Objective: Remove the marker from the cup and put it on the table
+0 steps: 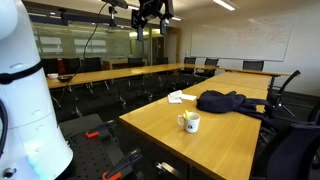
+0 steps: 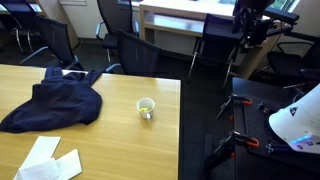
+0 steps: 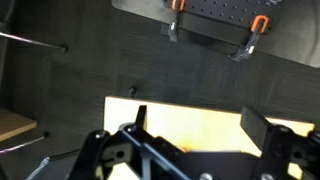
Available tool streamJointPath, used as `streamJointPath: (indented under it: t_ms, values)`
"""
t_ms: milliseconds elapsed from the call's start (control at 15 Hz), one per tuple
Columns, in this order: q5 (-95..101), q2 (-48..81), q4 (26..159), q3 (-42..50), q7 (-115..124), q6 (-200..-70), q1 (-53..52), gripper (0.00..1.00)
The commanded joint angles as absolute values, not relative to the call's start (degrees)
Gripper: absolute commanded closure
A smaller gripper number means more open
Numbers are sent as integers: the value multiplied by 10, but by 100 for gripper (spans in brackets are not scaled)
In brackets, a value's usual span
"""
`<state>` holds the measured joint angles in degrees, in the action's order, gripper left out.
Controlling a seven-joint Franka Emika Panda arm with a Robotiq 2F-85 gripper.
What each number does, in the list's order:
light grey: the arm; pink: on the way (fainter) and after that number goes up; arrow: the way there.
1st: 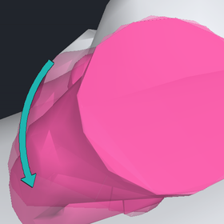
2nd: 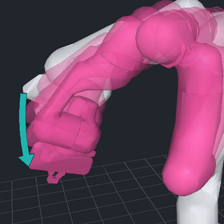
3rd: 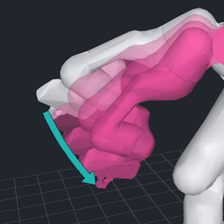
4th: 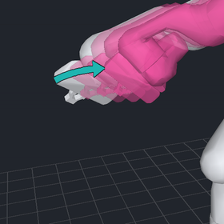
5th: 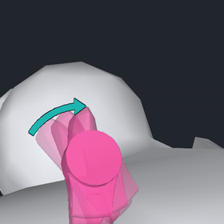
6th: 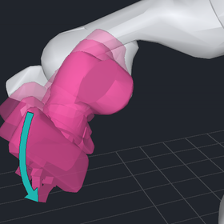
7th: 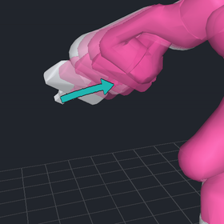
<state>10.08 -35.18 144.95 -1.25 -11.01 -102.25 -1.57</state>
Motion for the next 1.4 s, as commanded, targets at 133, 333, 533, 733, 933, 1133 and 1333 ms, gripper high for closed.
streamJointPath:
  t_ms: [133, 333, 533, 733, 933, 1133, 1333]
  values:
    - [104, -351, 1448, -6, -106, -1021, -24, 0]
    - [116, -343, 1450, 3, -148, -1058, -35, 0]
    - [147, -276, 1434, 16, -218, -1160, -47, 0]
    - [162, -158, 1399, 35, -301, -1290, -50, 0]
    - [139, -28, 1339, 36, -397, -1389, -53, 0]
    - [102, 83, 1271, 9, -503, -1460, -38, 0]
    - [61, 172, 1215, -38, -620, -1510, -1, 0]
